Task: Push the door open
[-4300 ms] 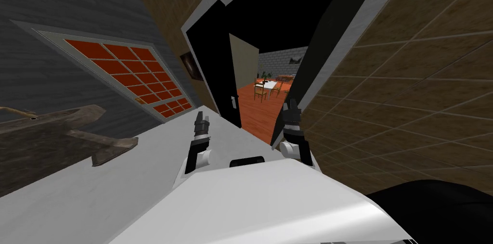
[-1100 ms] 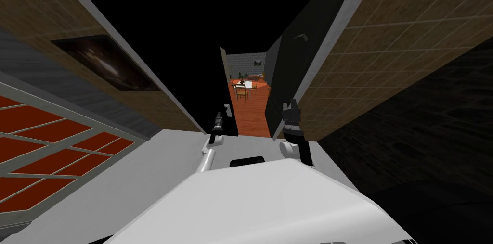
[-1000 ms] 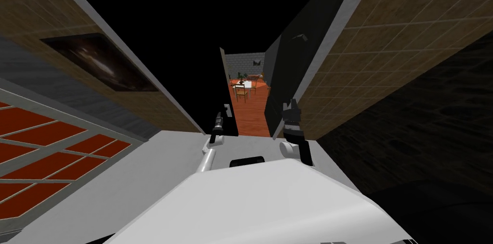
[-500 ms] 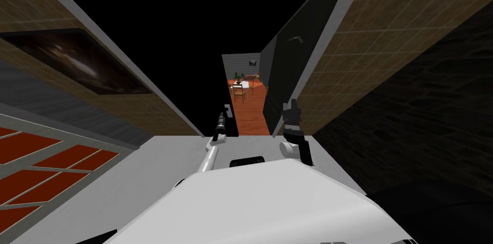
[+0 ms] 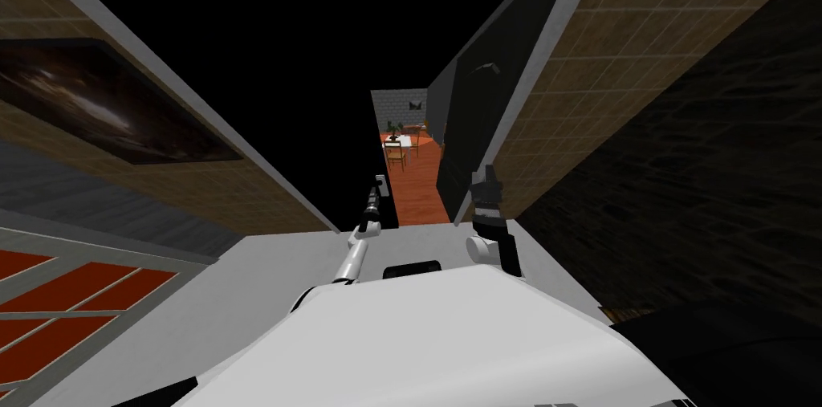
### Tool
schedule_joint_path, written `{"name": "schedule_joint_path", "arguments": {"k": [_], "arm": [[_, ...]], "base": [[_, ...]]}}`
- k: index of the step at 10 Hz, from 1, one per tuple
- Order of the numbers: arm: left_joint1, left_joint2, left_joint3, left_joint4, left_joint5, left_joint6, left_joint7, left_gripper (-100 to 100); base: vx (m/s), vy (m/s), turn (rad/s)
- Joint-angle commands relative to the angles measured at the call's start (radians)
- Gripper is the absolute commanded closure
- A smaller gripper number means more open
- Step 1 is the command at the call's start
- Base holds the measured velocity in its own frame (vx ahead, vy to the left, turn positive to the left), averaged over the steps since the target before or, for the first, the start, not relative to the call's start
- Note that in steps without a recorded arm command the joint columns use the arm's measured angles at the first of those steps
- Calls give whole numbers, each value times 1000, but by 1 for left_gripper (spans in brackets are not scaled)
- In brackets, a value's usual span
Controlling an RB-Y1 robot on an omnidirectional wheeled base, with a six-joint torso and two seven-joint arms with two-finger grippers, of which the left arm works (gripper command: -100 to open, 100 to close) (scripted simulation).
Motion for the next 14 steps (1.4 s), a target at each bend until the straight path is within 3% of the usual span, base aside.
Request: {"name": "schedule_joint_path", "arguments": {"k": [1,5,6,7,10,12,14], "arm": [[-19,-15,4,34,0,-2,-5,-100],[-70,-42,10,115,3,-1,-6,-100],[-66,-37,11,110,3,-7,-7,-100],[-68,-9,13,114,4,-8,-7,-100],[-68,23,17,118,6,-12,-6,-100],[-69,24,20,120,7,-14,-5,-100],[-69,7,23,123,8,-17,-5,-100]], "base": [[-31,164,-127],[-46,133,-110],[-29,75,-35],[63,8,-17],[171,0,-20],[205,6,-23],[178,15,-17]]}}
